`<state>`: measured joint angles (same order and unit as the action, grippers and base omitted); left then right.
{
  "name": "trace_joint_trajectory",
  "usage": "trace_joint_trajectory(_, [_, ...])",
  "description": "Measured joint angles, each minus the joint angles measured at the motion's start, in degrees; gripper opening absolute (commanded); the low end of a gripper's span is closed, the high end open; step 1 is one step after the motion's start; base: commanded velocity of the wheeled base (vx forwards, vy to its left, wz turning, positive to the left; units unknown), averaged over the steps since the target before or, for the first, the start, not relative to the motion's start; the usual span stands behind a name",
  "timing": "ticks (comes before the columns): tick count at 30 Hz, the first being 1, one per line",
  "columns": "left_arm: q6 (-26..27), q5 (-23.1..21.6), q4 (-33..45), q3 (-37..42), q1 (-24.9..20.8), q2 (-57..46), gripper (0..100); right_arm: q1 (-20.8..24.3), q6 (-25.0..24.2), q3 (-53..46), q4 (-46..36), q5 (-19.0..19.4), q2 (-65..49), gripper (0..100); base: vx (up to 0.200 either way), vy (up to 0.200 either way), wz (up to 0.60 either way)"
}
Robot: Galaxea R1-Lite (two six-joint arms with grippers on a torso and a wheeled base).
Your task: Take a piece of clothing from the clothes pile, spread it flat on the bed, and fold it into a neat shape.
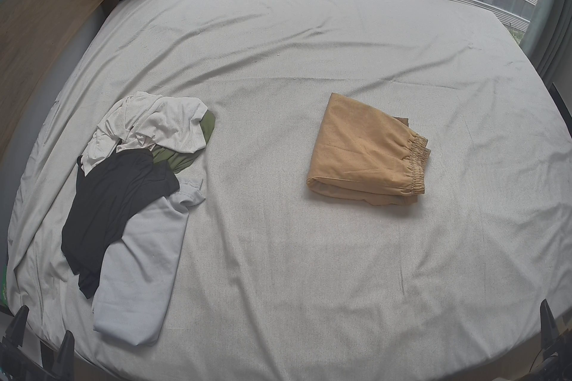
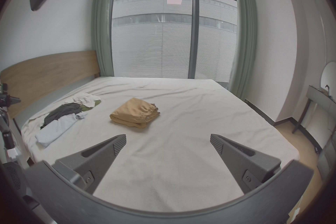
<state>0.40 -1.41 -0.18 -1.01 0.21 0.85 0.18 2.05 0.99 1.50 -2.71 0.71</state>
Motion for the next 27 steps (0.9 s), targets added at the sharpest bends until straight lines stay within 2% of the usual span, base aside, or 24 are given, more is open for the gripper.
trace_joint_trajectory(6, [-0.1, 0.1, 0.0, 0.0, -0.1, 0.0, 100, 0.1, -3.9, 0.0, -1.3, 1.3, 0.1, 100, 0.000, 0.000, 0.00])
trace_joint_trajectory(11, [-0.3, 0.0, 0.0, 0.0, -0.1, 0.0, 100, -0.2, -1.1, 0.0, -1.5, 2.2, 0.1, 100, 0.000, 0.000, 0.00])
trace_joint_trajectory(15, [-0.3, -0.3, 0.0, 0.0, 0.0, 0.0, 100, 0.0, -2.6, 0.0, -1.5, 2.8, 0.1, 100, 0.000, 0.000, 0.00])
trace_joint_trajectory(27, [-0.2, -0.5, 0.0, 0.0, 0.0, 0.0, 100, -0.1, -2.2, 0.0, -1.6, 2.9, 0.1, 100, 0.000, 0.000, 0.00])
